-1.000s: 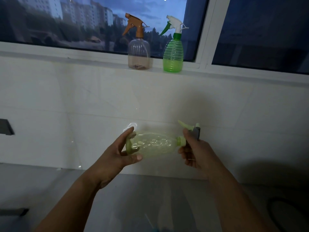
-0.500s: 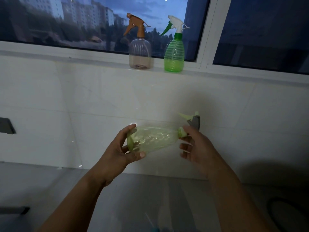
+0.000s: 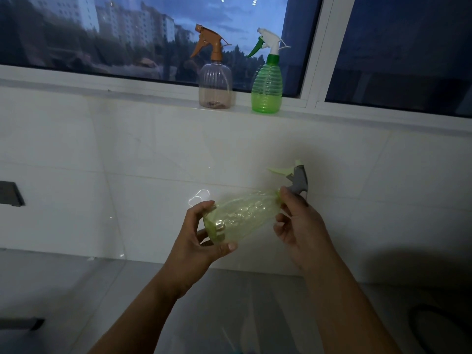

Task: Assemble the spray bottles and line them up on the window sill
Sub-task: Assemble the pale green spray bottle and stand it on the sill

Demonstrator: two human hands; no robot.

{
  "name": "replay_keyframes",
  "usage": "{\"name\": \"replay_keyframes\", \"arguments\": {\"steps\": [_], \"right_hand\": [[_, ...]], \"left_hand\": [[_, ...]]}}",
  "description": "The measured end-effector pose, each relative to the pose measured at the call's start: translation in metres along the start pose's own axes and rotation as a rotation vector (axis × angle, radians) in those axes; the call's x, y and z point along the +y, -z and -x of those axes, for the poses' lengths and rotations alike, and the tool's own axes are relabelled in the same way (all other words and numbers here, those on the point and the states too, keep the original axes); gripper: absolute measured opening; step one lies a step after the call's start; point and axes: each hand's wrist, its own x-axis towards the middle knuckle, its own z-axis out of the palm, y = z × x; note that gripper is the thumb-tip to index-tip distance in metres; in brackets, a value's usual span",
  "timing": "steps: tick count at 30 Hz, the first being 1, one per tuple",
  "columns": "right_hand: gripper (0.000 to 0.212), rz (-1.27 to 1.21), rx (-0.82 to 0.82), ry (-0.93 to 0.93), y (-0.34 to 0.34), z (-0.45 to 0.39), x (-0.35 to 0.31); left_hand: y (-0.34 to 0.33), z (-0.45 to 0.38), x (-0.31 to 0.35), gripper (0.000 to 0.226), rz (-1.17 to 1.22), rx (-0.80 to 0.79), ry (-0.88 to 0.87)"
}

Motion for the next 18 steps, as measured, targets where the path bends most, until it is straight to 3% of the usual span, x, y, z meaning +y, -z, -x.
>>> {"name": "replay_keyframes", "arguments": {"steps": [6, 8, 10, 12, 14, 18], "right_hand": [[0.022, 0.249, 0.133, 0.110, 0.003, 0.002, -0.007], [0.041, 0.311, 0.049, 0.083, -0.003, 0.007, -0.006], [0.074, 0.339, -0.056, 0.043, -0.011, 0.013, 0.000], [0.093, 0.413, -0.078, 0.112, -0.017, 0.013, 0.008], [0.097, 0.517, -0.017, 0.216, -0.017, 0.009, 0.004], [0.088, 0.537, 0.020, 0.329, -0.003, -0.014, -0.039]], "left_hand": [[-0.028, 0.009, -0.010, 0.084, -0.009, 0.120, -0.076], [-0.046, 0.008, -0.020, 0.088, -0.002, 0.248, -0.144], [-0.065, -0.002, -0.025, 0.092, 0.006, 0.365, -0.205], [-0.083, -0.015, -0.023, 0.093, 0.008, 0.423, -0.251], [-0.101, -0.030, -0.015, 0.091, 0.018, 0.396, -0.257], [-0.120, -0.058, 0.008, 0.091, -0.105, 0.184, -0.300]]}}
